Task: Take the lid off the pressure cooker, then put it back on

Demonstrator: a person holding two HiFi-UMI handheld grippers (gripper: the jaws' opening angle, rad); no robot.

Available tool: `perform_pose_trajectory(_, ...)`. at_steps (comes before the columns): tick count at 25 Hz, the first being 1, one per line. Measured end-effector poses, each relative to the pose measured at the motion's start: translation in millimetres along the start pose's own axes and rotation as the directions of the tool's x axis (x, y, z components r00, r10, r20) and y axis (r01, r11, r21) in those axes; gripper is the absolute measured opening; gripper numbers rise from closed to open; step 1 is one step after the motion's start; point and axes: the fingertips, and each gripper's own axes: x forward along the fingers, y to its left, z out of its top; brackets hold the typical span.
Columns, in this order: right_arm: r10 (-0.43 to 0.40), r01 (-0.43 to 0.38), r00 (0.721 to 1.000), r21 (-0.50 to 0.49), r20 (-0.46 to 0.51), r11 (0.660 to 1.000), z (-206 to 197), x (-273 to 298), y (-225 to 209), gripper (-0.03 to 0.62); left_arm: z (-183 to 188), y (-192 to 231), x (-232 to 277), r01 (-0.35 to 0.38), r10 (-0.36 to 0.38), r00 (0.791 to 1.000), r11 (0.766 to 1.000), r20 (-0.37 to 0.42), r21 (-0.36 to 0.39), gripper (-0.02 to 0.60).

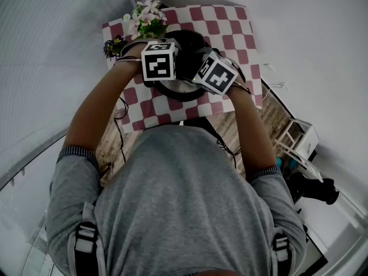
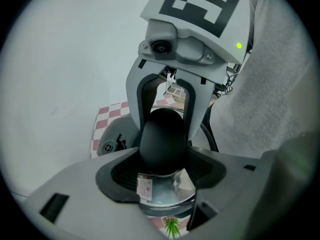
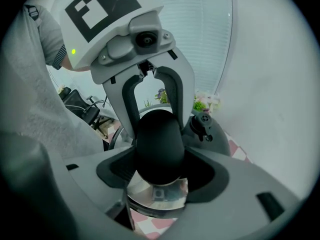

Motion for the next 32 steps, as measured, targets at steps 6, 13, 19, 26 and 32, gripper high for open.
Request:
perform_pose_trajectory(6,0.04,-0.042,0.999,-0.079,-0.024,0.996,0.5,0.9,1.6,0.295,-1.5,0.2,0.6,0.012,-0.012,1.0,0.998,0.01,-0.06,0.299)
perform_pose_trajectory(13,0.088,-0.102,0.993,-0.203,-0.078,0.974,0.4,-0.3,0.7,0.295,-1.3,0.6,0.9,-0.017,0.013,0.999,0.991,-0.031,-0.135,0.299)
perform_pose_trajectory(19,0.149,-0.178,0.982,-0.313,-0.114,0.933,0.3,-1.0,1.1,0.298,-2.0,2.5,1.6,-0.067,0.058,0.997,0.971,-0.047,-0.228,0.299)
perform_pose_trajectory(26,0.219,-0.271,0.962,-0.469,-0.164,0.841,-1.7,-0.8,0.3,0.299,-3.4,3.4,0.2,-0.144,0.125,0.989,0.921,-0.075,-0.361,0.299)
perform_pose_trajectory(32,0.251,-0.34,0.94,-0.575,-0.231,0.744,-2.6,-0.4,1.0,0.301,-5.5,2.5,0.8,-0.199,0.178,0.98,0.858,-0.09,-0.474,0.299)
